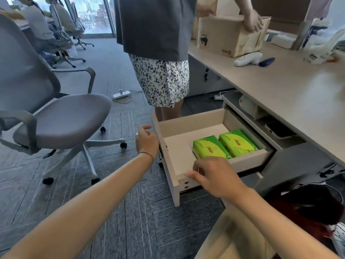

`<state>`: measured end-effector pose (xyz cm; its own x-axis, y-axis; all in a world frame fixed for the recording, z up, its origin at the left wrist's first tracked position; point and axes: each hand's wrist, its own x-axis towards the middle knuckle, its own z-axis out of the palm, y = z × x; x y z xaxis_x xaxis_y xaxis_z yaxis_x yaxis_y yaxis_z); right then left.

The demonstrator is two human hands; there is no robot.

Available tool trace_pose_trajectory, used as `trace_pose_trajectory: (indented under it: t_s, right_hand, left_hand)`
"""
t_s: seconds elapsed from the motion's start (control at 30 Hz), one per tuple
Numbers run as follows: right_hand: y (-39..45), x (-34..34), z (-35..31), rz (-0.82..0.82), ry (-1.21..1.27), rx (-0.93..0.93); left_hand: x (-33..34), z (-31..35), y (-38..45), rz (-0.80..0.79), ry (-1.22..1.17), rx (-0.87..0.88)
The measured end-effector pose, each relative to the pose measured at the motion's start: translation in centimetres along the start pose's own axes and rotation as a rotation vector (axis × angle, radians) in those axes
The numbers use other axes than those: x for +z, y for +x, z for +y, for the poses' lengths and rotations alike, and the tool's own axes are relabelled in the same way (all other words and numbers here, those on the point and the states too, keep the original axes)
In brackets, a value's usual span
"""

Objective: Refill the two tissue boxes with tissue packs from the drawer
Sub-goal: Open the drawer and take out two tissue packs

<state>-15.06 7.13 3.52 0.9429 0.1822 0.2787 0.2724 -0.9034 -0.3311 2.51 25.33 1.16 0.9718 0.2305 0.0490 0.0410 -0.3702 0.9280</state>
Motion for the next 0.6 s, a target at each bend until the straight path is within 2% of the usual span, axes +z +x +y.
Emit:
trace_pose_trajectory:
  t_s: [0.1,0.2,0.3,0.4,0.5,0.6]
  right_hand:
    - [1.0,-1.3,3.3,0.125,-0.032,0.134]
    - [1.2,-2.7,6.4,0.178,-0.073,0.284]
    - [0.9,-4.2,8.5,0.214,-0.074,0.390]
    - [0.4,-5.0,10.2,0.198,-0.115,0.429]
    - [0.2,-5.6,11.3,0.174,-0.131,0.426]
    - [0.1,-5.6,12.0,0.166,-0.151,0.438]
  left_hand:
    - [1.3,4.2,-1.4,-0.147,0.108,0.378]
    - [4.8,6.3,-2.8,-0.457,0.269,0.682]
    - [8.6,6.8,-3.9,-0.756,0.610,0.946]
    - [11.6,6.6,-4.3,-0.895,1.052,1.229]
    - [12.8,6.4,-4.2,-1.030,1.287,1.272]
    - [13.1,6.2,-3.9,-1.096,1.339,1.240]
